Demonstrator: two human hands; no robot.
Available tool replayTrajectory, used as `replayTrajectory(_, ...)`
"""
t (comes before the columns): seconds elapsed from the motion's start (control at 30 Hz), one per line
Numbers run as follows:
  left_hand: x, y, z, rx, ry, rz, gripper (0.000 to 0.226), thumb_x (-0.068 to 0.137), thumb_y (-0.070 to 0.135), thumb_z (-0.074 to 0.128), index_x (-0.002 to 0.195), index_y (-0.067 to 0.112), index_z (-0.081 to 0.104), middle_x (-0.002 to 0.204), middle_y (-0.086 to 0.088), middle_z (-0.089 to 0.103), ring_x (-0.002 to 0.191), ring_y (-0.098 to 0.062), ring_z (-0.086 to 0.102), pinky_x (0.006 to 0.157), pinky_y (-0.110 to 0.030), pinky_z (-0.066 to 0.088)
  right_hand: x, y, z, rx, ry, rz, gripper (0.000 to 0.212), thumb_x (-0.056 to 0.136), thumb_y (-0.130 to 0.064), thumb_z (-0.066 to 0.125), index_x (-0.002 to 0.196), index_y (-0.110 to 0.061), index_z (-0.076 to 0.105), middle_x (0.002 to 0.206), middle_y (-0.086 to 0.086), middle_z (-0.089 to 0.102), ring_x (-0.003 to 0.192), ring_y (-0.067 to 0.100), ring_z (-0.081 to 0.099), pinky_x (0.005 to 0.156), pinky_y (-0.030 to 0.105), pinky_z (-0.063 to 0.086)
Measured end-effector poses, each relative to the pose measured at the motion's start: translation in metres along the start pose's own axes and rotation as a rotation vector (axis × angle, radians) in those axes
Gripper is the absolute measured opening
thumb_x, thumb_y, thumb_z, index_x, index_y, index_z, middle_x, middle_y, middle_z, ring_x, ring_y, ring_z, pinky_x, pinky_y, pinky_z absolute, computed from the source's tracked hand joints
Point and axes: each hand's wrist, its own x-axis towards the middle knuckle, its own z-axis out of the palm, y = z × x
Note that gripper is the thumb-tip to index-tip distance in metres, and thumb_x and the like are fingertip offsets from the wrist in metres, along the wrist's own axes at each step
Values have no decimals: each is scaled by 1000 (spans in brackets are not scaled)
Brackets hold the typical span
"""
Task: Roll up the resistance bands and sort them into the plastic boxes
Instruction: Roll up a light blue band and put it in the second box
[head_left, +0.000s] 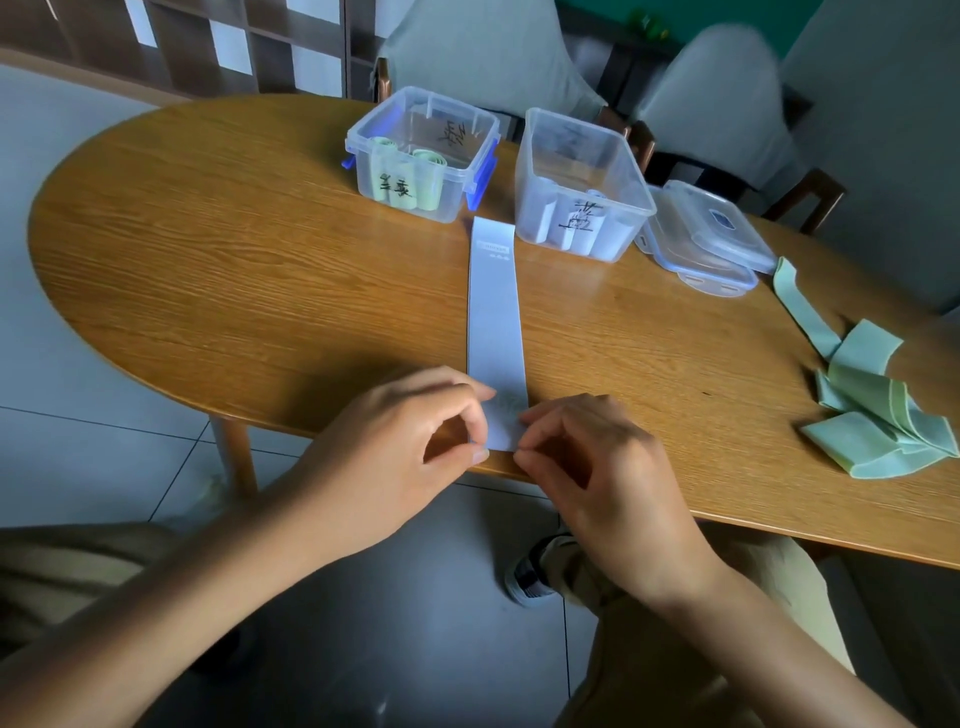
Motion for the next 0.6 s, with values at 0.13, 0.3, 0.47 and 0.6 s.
replayTrajectory(0.13, 0, 0, 0, 18, -9, 29, 13, 86, 22, 76, 81, 26, 64, 121, 18, 64, 103, 11, 53, 80, -1, 32, -1, 3, 3, 2, 2, -4, 11, 86, -14, 77, 87, -21, 69, 104, -20, 65, 106, 6, 57, 90, 19, 43)
replayTrajectory(0.3, 0, -1, 2, 83, 27, 62, 13, 86, 21, 75, 82, 25, 63, 124, 16, 61, 114, -2, 55, 92, -18, 40, 0, 5, 2, -53, -20, 6, 5, 89, -16, 74, 88, -19, 70, 114, -10, 62, 112, 7, 54, 94, 10, 36)
replayTrajectory(0.47, 2, -4, 4, 214, 46, 161, 13, 87, 23, 74, 81, 18, 64, 126, 7, 62, 122, -15, 52, 99, -30, 42, 3, 7, 5, -160, -41, -59, 4, 91, -16, 71, 89, -15, 68, 118, -4, 56, 111, 17, 50, 95, 17, 36)
replayTrajectory(0.6, 2, -1, 4, 344, 50, 233, 15, 91, 24, 68, 81, 15, 62, 132, 0, 61, 132, -24, 48, 102, -28, 42, 5, 2, 4, -313, -64, -108, 9, 94, -20, 67, 89, -14, 63, 120, -2, 53, 112, 25, 49, 88, 37, 48)
